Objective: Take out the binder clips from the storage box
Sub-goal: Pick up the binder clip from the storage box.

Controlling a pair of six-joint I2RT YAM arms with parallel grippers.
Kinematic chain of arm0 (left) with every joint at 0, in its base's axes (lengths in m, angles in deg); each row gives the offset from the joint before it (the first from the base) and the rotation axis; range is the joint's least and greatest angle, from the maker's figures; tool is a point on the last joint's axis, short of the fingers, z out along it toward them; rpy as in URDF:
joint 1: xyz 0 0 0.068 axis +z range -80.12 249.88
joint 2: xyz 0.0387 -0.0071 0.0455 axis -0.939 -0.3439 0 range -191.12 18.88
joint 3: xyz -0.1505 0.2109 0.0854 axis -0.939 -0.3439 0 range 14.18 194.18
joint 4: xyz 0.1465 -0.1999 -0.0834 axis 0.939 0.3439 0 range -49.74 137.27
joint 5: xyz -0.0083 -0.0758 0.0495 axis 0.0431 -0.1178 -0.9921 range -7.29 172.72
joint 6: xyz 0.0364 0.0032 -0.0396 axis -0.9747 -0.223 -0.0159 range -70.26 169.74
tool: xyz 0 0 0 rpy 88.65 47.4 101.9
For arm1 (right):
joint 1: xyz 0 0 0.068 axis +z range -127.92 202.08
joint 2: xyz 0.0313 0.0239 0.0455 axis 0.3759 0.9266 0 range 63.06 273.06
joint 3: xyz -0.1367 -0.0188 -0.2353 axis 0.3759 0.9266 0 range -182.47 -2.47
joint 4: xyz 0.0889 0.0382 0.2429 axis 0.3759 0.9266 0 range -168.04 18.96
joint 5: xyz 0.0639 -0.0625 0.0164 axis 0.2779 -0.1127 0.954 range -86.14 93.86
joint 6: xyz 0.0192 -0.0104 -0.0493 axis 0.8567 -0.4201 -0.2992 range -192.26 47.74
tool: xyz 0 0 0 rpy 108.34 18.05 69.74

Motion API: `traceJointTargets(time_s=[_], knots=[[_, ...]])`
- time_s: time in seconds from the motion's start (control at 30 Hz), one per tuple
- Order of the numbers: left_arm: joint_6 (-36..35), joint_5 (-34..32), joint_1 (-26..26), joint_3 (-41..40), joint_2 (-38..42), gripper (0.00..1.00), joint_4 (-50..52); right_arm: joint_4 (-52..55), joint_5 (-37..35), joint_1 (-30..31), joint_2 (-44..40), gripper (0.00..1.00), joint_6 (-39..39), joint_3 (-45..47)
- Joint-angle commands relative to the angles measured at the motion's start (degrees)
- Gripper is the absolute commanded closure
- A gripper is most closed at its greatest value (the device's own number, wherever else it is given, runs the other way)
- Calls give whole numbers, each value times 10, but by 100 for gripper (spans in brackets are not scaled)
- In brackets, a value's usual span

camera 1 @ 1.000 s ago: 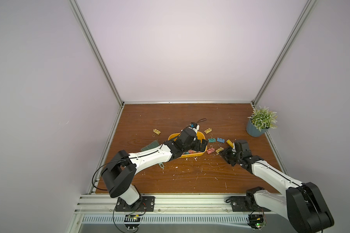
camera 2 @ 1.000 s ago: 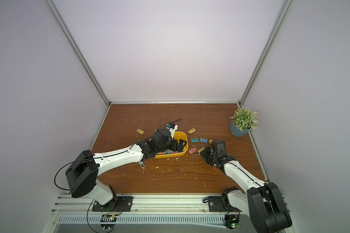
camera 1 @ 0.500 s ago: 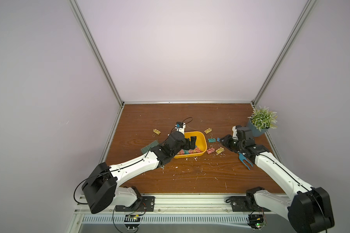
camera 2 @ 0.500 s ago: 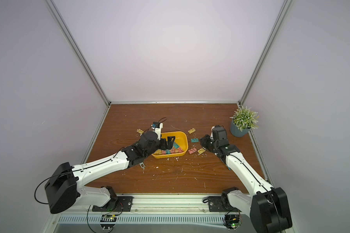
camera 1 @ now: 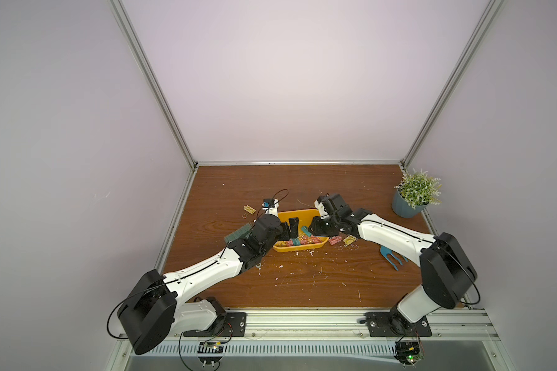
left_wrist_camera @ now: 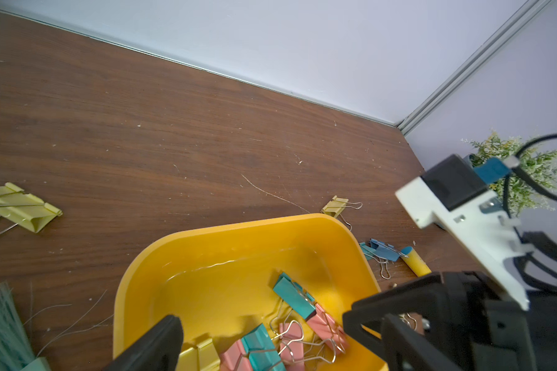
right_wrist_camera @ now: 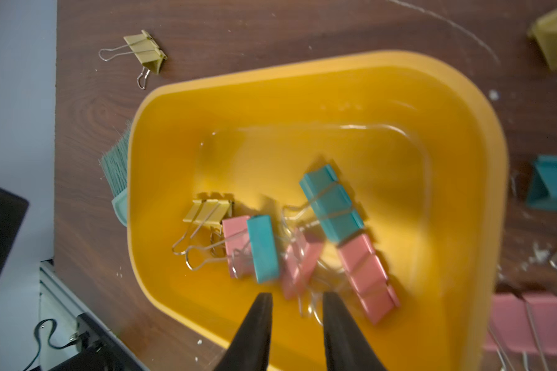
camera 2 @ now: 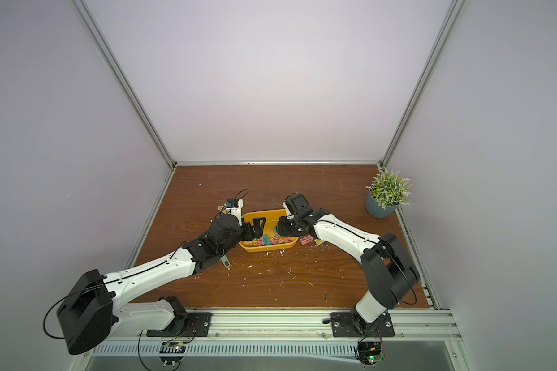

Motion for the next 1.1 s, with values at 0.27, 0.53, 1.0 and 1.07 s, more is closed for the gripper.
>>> traceJointTargets(time_s=[0.27,0.53,1.0,1.07], knots=[[23,-63,24,-54,72,1,15,110,-65,31,101,65,-89,-136],[25,-68,26,-54,78,1,30,172,-142,44,158,68,-102,-200],[23,-67,28,-47,78,1,33,205,-235,46,129,96,-133,-220],[23,-65,28,-45,76,1,31,196,-241,46,113,97,-136,-212]])
